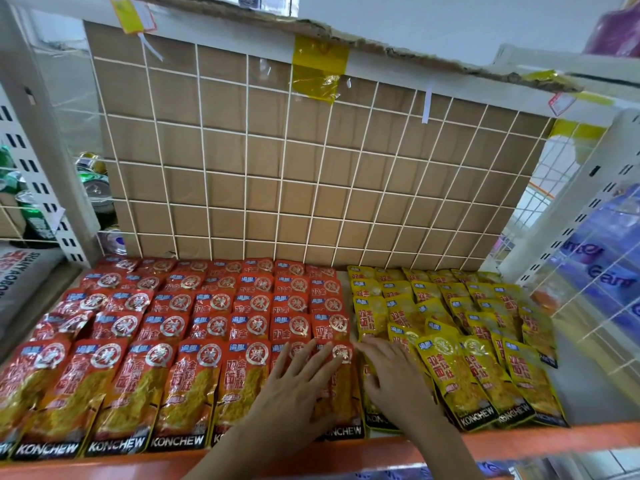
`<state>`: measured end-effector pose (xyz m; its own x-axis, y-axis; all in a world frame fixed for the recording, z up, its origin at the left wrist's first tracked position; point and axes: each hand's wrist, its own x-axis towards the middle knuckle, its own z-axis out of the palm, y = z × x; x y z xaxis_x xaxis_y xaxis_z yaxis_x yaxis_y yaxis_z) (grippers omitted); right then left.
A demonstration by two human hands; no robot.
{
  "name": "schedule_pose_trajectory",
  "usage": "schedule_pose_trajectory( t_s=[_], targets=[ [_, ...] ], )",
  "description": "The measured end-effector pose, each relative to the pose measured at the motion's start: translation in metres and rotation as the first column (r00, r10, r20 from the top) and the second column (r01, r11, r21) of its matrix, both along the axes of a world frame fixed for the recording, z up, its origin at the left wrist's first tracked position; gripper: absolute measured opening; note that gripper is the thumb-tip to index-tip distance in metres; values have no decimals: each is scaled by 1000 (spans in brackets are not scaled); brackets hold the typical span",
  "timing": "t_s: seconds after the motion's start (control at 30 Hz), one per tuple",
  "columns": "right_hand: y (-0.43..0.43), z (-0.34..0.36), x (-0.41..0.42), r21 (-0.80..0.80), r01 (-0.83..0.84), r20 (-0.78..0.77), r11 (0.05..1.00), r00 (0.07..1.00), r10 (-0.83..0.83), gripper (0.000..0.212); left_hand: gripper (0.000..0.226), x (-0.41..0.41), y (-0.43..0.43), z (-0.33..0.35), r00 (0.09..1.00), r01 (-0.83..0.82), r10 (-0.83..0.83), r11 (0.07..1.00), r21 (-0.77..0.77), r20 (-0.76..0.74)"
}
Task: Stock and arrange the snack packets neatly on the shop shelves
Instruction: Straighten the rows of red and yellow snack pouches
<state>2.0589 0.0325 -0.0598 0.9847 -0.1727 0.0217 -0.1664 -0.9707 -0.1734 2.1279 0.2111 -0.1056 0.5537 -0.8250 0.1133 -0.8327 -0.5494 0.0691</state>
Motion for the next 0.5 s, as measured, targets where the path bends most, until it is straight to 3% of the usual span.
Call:
schedule_pose_trajectory(
  t_s=[0.4,0.5],
  targets=[
    [-2,0,0,-11,-19,-74,1000,997,18,63,75,1,0,0,1000,-7,8,998,55,-10],
    [-4,1,0,92,-6,-7,996,1000,7,54,73,1,0,2,1000,-10,10,999,47,-5]
  ],
)
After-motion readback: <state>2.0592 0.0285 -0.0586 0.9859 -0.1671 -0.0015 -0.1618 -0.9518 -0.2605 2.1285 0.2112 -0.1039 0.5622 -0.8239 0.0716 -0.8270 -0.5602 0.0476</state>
